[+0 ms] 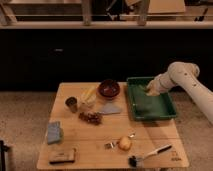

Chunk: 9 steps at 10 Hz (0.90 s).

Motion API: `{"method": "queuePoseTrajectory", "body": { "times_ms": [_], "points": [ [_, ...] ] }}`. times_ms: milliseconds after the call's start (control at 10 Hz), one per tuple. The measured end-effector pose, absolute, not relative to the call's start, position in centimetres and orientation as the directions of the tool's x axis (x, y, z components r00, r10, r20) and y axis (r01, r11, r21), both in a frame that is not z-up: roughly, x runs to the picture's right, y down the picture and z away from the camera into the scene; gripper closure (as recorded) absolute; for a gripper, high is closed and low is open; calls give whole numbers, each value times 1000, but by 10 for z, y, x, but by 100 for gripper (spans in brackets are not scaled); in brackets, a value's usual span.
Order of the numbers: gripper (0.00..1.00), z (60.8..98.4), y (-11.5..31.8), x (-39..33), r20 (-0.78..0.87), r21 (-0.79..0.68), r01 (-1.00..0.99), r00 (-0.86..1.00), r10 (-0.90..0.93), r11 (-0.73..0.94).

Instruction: Place pepper in tray

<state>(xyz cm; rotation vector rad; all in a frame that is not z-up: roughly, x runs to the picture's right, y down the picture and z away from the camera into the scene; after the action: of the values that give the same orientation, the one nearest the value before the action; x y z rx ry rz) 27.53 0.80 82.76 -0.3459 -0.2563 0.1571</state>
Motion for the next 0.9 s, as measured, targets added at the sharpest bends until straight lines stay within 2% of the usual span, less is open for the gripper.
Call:
{"method": "queuePoseTrajectory", "body": {
  "times_ms": [600, 700, 900],
  "points": [
    [98, 824, 7, 290, 191, -331, -54, 974, 123, 942],
    [92, 824, 6, 289, 195, -331, -52, 973, 122, 942],
    [70, 825, 3, 284, 208, -333, -41, 971, 115, 942]
  ]
}}
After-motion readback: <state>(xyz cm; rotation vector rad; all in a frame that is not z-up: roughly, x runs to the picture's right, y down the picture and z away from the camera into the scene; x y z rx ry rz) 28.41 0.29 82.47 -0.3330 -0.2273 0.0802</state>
